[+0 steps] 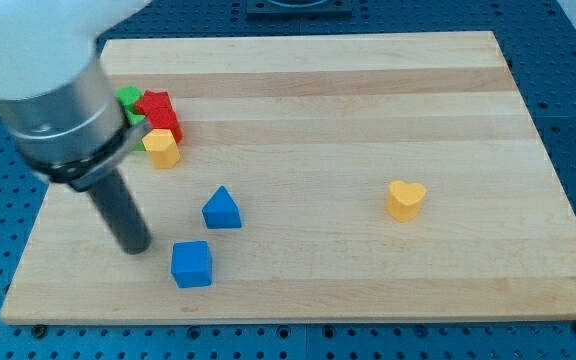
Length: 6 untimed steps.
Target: Push the blue cube towards the bottom center
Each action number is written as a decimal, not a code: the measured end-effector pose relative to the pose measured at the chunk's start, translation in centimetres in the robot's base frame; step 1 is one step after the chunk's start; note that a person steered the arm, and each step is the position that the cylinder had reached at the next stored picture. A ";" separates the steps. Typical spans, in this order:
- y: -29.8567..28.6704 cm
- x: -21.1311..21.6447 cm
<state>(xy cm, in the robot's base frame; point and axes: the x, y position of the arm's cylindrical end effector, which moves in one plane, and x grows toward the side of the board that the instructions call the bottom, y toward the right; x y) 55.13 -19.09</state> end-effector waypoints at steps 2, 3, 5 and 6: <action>0.8 2.6; 5.8 2.2; 9.9 2.1; 12.3 -0.6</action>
